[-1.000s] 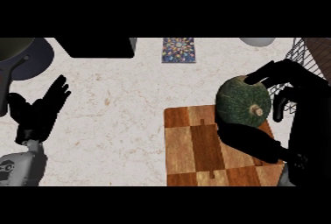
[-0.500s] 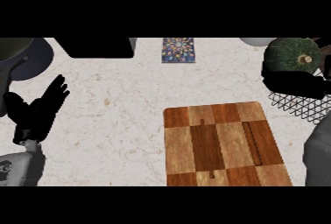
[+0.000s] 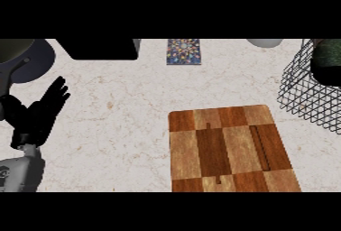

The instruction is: Pick the squash from the cutting board and place it in the basket

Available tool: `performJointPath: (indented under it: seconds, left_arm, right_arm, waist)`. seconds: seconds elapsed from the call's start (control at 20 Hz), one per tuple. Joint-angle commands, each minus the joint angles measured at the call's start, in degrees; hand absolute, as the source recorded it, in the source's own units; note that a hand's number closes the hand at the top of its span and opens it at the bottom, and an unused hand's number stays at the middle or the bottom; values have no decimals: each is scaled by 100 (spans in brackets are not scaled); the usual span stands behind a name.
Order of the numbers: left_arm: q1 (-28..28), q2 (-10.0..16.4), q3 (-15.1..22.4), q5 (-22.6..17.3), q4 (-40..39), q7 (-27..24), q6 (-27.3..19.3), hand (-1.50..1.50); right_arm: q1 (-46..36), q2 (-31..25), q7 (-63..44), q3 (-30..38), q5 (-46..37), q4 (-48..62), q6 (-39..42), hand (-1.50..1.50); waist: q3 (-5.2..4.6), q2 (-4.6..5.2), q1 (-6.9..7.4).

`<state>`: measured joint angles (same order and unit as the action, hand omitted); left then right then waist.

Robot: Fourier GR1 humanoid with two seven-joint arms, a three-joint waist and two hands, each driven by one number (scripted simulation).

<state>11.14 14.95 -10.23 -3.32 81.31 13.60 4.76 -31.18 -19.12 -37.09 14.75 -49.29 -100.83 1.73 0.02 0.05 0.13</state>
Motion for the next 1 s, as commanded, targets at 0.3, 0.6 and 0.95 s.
performJointPath:
  seconds: [0.3, 0.6, 0.95]
  left_arm:
    - [-62, -189, 133, 163, 325, 216, -182, 0]
    - [-92, -232, 138, 294, -113, -160, -167, 0]
    - [61, -87, 83, 211, 123, 136, -17, 0]
  right_arm:
    - [127, -334, 1571, 724, 737, 1681, -923, 150]
    - [345, -392, 1623, 1363, 923, 2180, -1563, -150]
    - [89, -545, 2703, 1090, 1232, 3156, -1930, -150]
  waist:
    - [0, 0, 28]
    - [0, 2, -7]
    - [0, -2, 12]
